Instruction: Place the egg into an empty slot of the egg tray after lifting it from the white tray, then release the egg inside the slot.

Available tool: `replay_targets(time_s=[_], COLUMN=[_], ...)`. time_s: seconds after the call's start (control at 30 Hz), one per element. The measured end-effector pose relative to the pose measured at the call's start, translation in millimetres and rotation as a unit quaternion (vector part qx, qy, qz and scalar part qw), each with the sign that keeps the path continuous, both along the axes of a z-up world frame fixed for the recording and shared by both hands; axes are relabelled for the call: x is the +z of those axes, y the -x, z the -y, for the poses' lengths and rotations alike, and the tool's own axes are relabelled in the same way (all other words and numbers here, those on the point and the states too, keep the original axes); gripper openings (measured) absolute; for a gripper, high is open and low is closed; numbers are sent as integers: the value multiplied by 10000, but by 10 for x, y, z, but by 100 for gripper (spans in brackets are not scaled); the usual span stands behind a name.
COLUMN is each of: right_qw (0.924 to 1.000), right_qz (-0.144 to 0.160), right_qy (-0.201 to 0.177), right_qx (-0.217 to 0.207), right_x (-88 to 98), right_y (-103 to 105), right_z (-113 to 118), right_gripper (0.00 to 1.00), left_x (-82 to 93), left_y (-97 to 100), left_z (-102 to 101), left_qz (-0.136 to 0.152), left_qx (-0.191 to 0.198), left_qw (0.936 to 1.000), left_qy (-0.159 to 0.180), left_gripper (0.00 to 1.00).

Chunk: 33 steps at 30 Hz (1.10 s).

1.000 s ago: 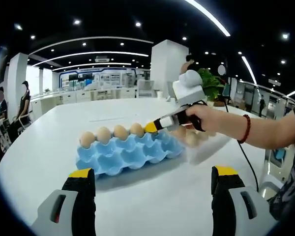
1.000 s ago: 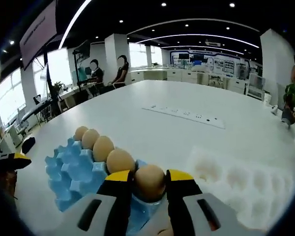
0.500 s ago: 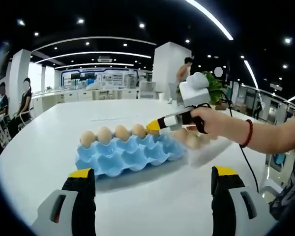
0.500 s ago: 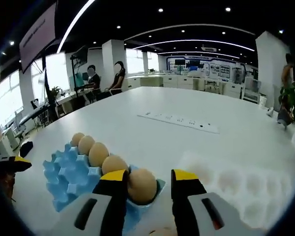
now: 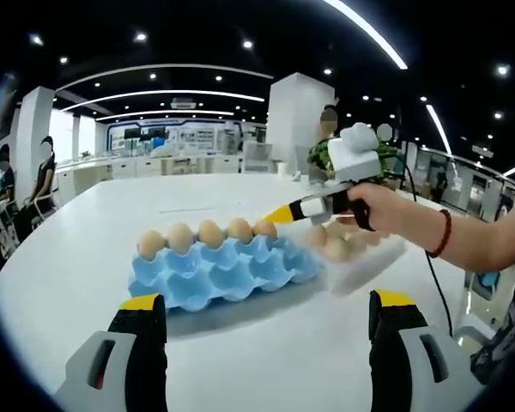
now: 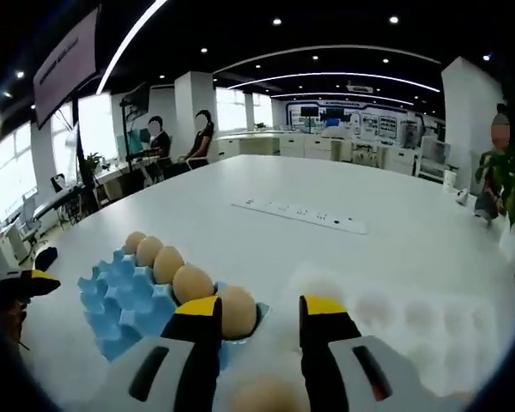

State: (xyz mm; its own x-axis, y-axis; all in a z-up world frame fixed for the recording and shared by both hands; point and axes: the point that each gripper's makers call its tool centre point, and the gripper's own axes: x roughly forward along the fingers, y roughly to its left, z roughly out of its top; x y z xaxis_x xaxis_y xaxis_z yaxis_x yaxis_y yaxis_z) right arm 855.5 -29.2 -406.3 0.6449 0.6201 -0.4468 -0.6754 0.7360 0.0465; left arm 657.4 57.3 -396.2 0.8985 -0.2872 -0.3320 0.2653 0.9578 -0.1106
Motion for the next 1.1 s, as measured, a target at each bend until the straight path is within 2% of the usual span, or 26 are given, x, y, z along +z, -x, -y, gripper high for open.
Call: replay_targets(time_s=[0.4, 0.5, 0.6, 0.7, 0.97, 1.1], right_qw=[9999, 9998, 9998, 9997, 9997, 9997], right_qz=[-60, -36, -15, 10, 37, 57], right_qy=[-4, -22, -35, -34, -84, -110], right_qx=[-151, -185, -218, -244, -230, -214], right_x=[23, 33, 36, 67, 121, 129], right_y=[108, 58, 120, 60, 166, 265], right_z=[259, 296, 366, 408, 514, 569], right_gripper=[38, 38, 38, 38, 38, 38], left_x=[29, 35, 36, 24, 50, 54], left_y=[-5, -14, -25, -44, -66, -82], left_z=[-3, -4, 10, 12, 24, 27], left_qz=[52, 68, 60, 30, 73, 98], left_qx=[3, 0, -27, -35, -41, 21], left_qw=[10000, 10000, 10000, 10000, 10000, 9998], left_qy=[36, 40, 26, -36, 2, 150], left_gripper=[99, 99, 99, 99, 98, 97])
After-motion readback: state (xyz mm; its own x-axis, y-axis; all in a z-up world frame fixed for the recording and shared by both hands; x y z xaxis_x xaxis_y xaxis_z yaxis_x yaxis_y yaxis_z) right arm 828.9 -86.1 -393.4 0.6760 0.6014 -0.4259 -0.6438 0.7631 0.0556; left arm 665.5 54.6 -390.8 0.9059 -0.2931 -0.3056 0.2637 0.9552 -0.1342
